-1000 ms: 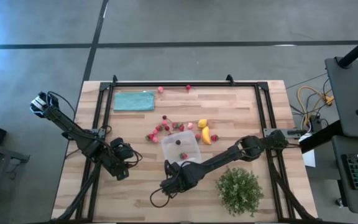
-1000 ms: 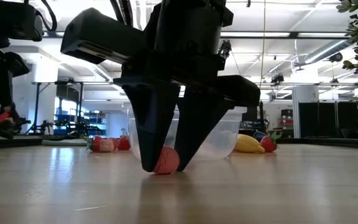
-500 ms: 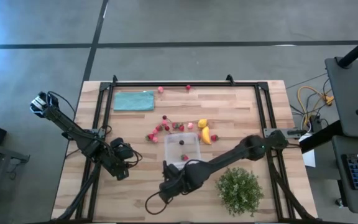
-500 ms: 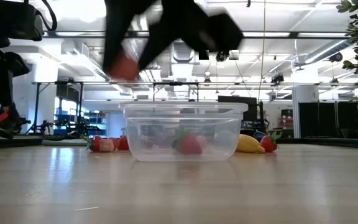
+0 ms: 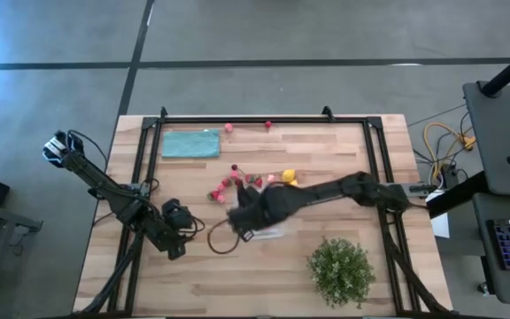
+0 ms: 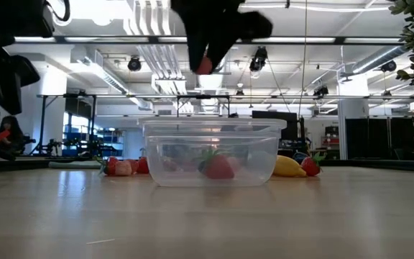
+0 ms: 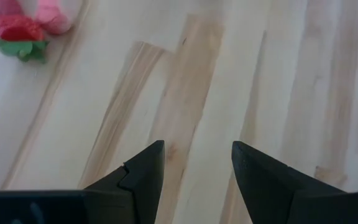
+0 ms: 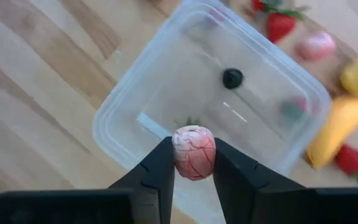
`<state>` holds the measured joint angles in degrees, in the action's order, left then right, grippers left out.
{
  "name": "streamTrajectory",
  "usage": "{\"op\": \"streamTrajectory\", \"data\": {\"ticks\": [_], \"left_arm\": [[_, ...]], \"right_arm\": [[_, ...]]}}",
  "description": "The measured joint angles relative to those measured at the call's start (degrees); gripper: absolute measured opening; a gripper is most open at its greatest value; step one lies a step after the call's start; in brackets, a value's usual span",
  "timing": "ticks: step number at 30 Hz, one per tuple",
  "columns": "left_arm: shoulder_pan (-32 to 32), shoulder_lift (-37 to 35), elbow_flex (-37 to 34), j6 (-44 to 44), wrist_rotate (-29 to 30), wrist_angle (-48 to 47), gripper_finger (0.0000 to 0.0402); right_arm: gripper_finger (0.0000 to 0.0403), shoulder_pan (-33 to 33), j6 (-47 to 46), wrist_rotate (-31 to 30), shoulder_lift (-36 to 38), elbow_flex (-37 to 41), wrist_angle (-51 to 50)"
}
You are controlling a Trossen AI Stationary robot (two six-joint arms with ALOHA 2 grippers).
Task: Pick and placing Produce into tupperware
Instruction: Put the pink peach into the transparent bin, then put the red strawberry into the transparent bin
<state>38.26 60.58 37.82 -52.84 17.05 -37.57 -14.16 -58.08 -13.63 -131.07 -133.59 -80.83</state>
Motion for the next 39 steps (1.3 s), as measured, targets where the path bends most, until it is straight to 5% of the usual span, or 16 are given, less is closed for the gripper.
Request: {"op": "streamTrajectory", "data": {"ticks": [7,17,22,28,34,39], "left_arm": [[0.00,0.01,-0.45,-2.31,0.39,-0.21,0.0173],[0.00,0.05,-0.70,-3.43,-0.06,-0.52,0.0173],[0.00,-0.59,-0.47,-2.36,-2.65,-0.40,0.0173],[-0.73,-3.24,-0.34,0.71,1.96,-0.48,0.0173],[-2.94,-6.41,-0.63,3.61,4.48,-0.59,0.0173],[-5.11,-8.77,-0.66,6.52,4.51,-0.52,0.0173]], "right_arm": [[0.0156,2.28,4.23,3.26,-2.68,2.37,-0.90],[0.0265,1.43,7.21,-0.36,0.08,5.76,-9.43],[0.0269,2.52,10.53,-1.07,7.89,13.36,-8.68],[0.0259,3.37,8.16,-5.85,22.66,18.90,-3.42],[0.0258,2.76,-1.37,-12.89,33.28,22.92,-1.53],[0.0258,3.20,-3.52,-3.69,35.14,34.55,-8.59]]}}
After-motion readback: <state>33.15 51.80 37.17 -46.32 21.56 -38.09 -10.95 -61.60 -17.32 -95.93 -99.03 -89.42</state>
